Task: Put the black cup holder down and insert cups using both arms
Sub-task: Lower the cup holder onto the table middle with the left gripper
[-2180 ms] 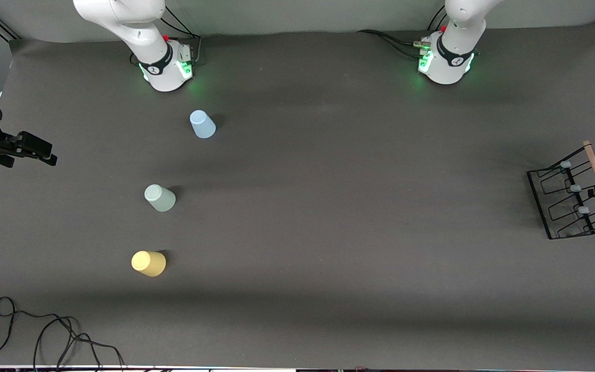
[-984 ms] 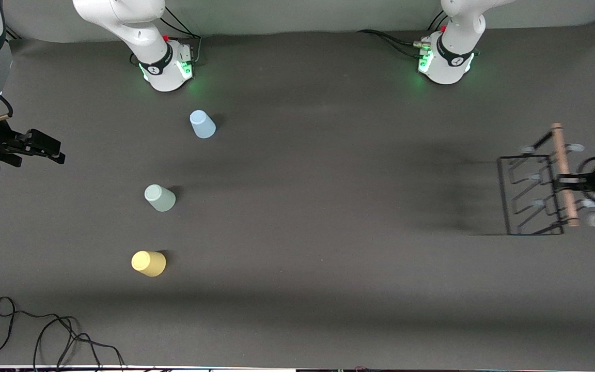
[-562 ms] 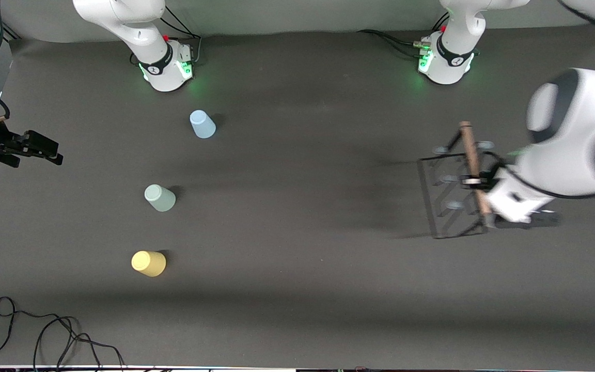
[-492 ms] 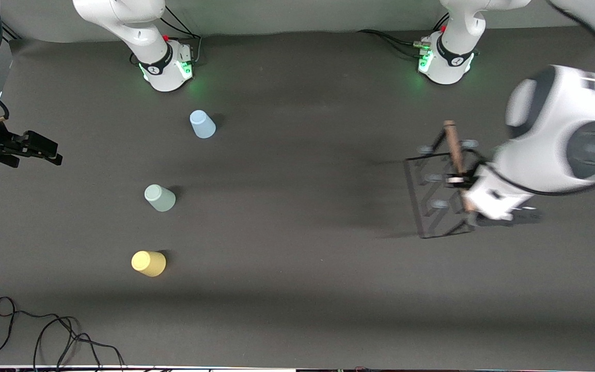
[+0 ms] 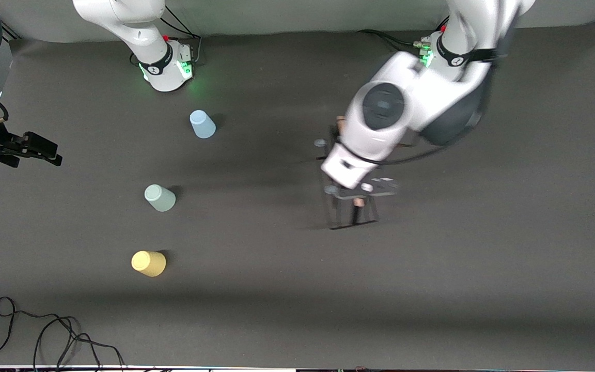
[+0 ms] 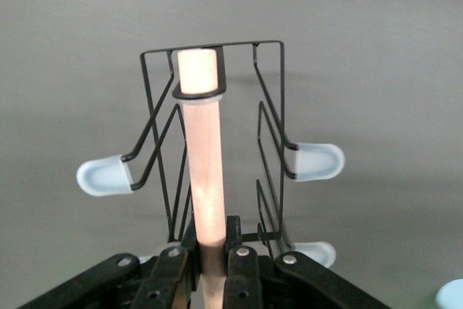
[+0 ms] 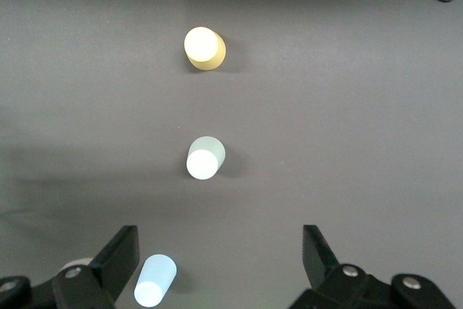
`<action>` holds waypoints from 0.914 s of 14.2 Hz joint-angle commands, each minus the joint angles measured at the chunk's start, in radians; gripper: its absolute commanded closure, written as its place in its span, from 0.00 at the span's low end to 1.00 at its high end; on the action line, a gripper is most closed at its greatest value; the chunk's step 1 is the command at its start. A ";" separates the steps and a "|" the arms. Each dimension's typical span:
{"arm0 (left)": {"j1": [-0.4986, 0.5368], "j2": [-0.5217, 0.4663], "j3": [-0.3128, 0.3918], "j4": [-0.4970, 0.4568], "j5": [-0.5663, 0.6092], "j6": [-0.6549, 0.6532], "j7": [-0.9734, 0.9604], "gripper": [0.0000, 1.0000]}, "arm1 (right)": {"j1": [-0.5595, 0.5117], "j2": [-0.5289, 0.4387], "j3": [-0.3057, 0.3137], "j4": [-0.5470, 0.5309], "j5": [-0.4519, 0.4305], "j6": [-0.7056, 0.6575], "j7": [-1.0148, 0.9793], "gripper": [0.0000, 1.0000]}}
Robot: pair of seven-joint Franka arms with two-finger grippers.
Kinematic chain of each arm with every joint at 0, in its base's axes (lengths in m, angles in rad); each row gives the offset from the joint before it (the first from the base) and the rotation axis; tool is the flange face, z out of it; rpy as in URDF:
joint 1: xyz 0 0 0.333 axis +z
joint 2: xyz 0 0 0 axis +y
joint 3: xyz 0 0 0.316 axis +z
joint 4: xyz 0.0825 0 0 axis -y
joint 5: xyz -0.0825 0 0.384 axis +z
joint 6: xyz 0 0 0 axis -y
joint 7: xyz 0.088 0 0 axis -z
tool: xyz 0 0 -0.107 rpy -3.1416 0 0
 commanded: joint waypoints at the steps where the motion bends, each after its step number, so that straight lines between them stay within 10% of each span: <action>1: -0.115 0.119 0.024 0.131 0.002 0.045 -0.128 1.00 | -0.001 0.009 0.003 0.020 -0.006 -0.013 0.024 0.00; 9: -0.284 0.262 0.030 0.148 0.049 0.315 -0.450 0.92 | 0.001 0.009 0.003 0.008 -0.009 -0.013 0.008 0.00; 10: -0.285 0.265 0.030 0.148 0.084 0.315 -0.444 0.01 | 0.001 0.009 0.003 0.005 -0.009 -0.011 0.008 0.00; 13: -0.274 0.244 0.027 0.158 0.143 0.286 -0.443 0.00 | 0.011 -0.029 0.005 -0.090 -0.009 0.018 0.011 0.00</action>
